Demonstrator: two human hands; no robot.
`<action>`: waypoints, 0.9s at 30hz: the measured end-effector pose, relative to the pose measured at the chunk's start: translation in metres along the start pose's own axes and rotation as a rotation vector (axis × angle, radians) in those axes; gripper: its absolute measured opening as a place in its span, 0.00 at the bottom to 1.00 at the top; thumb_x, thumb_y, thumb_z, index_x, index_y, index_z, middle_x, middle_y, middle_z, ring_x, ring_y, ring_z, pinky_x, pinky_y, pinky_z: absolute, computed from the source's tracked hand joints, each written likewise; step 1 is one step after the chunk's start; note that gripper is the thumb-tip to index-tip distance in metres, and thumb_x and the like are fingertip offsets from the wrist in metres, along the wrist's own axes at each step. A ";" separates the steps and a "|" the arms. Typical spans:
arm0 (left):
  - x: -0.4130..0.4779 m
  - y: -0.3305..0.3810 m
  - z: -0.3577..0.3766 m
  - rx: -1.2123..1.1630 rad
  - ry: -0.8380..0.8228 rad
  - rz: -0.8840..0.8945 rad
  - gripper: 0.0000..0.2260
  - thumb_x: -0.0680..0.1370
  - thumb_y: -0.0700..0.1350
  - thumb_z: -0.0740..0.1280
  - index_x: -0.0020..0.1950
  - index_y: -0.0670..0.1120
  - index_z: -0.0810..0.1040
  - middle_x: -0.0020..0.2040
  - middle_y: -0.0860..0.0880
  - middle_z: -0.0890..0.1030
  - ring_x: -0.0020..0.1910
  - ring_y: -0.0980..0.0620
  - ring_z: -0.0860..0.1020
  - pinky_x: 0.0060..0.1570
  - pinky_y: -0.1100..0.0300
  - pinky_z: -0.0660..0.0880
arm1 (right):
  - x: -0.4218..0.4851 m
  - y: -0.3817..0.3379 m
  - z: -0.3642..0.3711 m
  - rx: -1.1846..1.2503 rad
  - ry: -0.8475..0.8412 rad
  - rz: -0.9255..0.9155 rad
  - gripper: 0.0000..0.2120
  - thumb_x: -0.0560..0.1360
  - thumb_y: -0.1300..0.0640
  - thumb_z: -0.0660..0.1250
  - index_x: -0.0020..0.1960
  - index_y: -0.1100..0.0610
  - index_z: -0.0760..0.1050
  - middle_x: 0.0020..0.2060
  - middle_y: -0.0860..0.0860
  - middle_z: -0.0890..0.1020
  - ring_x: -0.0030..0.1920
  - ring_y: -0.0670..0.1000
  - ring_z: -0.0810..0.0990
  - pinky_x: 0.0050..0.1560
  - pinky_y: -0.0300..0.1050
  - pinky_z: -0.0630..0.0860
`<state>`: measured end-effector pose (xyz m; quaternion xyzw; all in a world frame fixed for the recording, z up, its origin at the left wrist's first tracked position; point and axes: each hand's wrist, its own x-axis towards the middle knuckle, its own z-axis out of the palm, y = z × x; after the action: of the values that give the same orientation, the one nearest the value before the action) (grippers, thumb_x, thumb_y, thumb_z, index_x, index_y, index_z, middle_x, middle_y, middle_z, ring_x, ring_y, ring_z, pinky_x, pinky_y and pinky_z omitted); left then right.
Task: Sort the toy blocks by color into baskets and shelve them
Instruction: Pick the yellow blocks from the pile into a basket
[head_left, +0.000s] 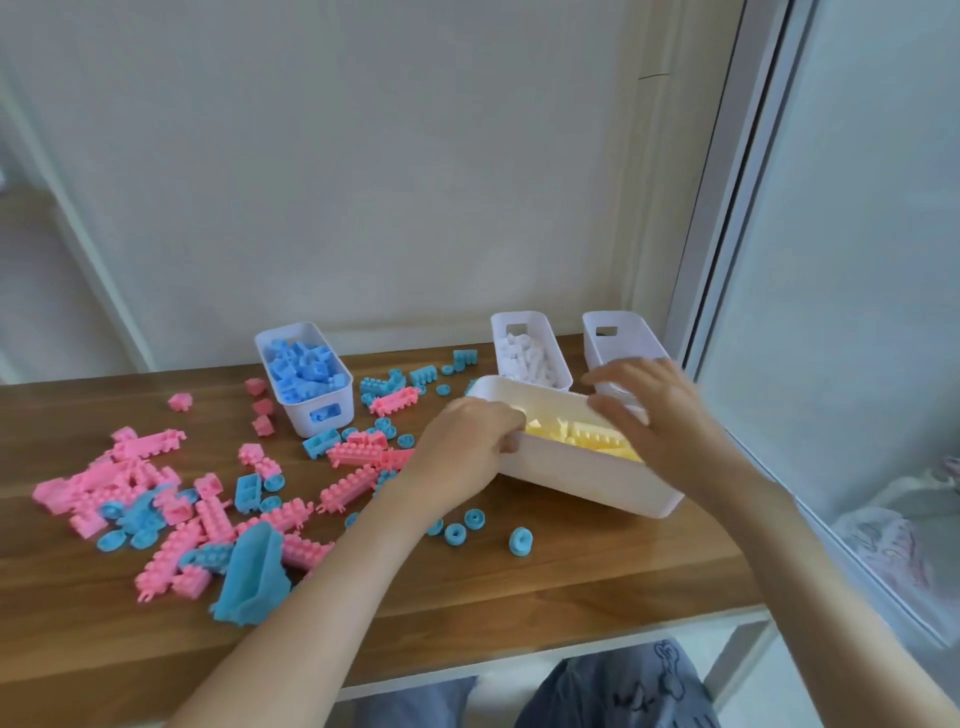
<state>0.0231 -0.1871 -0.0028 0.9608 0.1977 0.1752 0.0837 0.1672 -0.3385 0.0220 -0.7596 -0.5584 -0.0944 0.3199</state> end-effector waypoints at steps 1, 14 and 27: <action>-0.002 -0.003 -0.005 -0.056 0.032 -0.008 0.08 0.80 0.42 0.62 0.54 0.44 0.80 0.51 0.49 0.79 0.56 0.49 0.74 0.51 0.55 0.72 | 0.000 0.003 -0.005 -0.017 0.094 -0.003 0.10 0.78 0.51 0.63 0.56 0.52 0.78 0.54 0.46 0.77 0.58 0.52 0.69 0.56 0.41 0.60; -0.047 -0.070 -0.059 -0.098 0.182 0.092 0.05 0.75 0.37 0.67 0.48 0.41 0.83 0.54 0.52 0.82 0.57 0.49 0.76 0.60 0.60 0.62 | 0.014 -0.041 0.013 0.266 -0.322 0.454 0.09 0.79 0.52 0.59 0.48 0.50 0.78 0.39 0.54 0.81 0.37 0.53 0.78 0.36 0.48 0.76; -0.089 -0.083 -0.079 -0.018 0.352 -0.251 0.16 0.77 0.41 0.65 0.63 0.53 0.72 0.75 0.55 0.57 0.73 0.55 0.52 0.68 0.57 0.46 | 0.058 -0.099 0.061 0.270 -0.276 0.296 0.09 0.81 0.57 0.56 0.50 0.55 0.75 0.35 0.51 0.78 0.24 0.49 0.78 0.22 0.39 0.72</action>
<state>-0.1123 -0.1407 0.0243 0.8826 0.3257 0.3301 0.0776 0.0855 -0.2400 0.0414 -0.7892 -0.4871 0.1335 0.3494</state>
